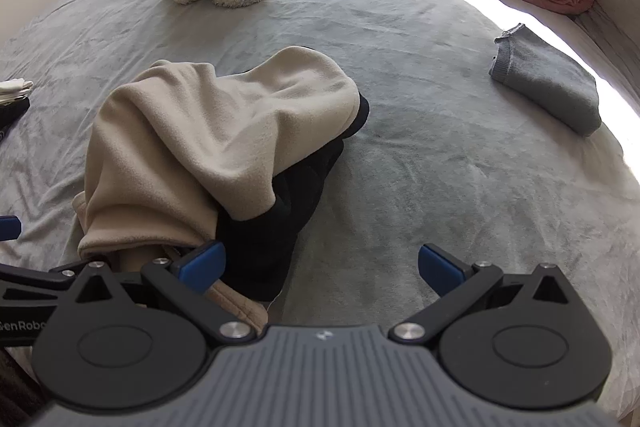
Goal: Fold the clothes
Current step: 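Move both grippers toward the beige sweatshirt bundle on the bed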
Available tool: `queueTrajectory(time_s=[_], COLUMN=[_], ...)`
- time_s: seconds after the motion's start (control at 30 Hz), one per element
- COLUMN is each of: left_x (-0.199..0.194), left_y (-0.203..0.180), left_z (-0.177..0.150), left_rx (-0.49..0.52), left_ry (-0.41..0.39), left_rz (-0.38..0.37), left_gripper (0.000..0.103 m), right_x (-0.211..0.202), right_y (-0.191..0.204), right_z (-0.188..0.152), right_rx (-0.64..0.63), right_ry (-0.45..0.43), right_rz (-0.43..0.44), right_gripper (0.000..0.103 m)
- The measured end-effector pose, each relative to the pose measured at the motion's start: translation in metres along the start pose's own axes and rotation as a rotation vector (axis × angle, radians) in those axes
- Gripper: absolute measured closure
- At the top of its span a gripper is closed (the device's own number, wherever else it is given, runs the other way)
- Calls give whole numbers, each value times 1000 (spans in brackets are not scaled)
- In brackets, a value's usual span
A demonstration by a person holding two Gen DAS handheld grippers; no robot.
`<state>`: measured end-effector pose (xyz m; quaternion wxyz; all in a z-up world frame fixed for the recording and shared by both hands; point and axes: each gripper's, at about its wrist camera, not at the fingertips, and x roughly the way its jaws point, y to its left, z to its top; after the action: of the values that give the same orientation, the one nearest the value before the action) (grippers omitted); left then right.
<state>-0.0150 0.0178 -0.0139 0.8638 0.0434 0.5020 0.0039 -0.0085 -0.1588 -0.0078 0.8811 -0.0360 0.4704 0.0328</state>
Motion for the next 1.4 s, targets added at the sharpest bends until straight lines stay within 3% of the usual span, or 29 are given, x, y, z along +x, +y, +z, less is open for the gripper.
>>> queueTrajectory(time_s=[1.4], left_x=[5], left_y=[-3], left_z=[-1], left_rx=[13], left_ry=[9], left_rz=[-11], left_gripper=[1], right_x=[7], right_y=[-2], right_z=[-1], right_rx=[-5], right_ry=[5], right_rz=[-3], right_gripper=[0])
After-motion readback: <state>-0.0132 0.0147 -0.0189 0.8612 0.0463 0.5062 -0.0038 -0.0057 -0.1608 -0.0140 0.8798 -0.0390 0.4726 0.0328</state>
